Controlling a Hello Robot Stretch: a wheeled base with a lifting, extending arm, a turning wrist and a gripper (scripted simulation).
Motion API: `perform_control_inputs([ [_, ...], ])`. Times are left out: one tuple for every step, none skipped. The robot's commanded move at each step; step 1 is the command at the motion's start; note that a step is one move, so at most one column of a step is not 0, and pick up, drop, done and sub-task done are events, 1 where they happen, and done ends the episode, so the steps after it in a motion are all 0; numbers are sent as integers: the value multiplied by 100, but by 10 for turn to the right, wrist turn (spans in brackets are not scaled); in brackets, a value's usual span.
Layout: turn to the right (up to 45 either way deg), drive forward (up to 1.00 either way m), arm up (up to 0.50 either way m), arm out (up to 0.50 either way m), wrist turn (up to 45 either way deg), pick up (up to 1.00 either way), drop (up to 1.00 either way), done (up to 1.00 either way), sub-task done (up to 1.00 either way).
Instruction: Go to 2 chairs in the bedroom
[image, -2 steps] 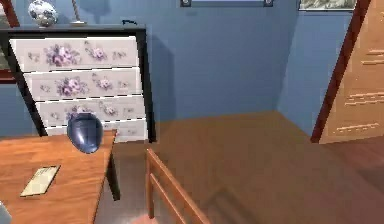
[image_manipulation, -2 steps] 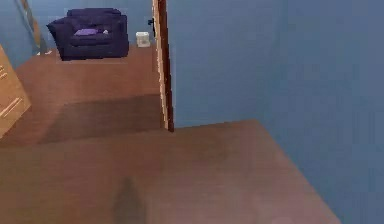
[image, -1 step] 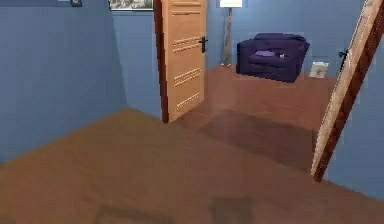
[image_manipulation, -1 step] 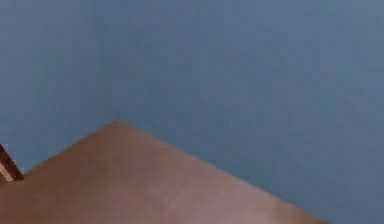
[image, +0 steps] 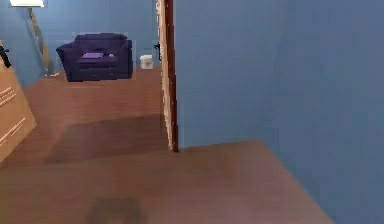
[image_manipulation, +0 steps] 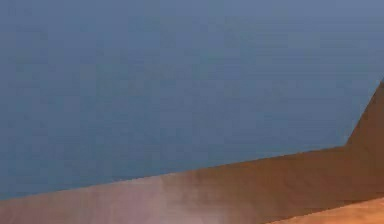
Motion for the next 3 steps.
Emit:
perform_control_inputs([
  [360, 0, 0, 0, 0, 0, 0, 0, 0],
  [0, 35, 0, 0, 0, 0, 0, 0, 0],
  [420, 0, 0, 0, 0, 0, 0, 0, 0],
])
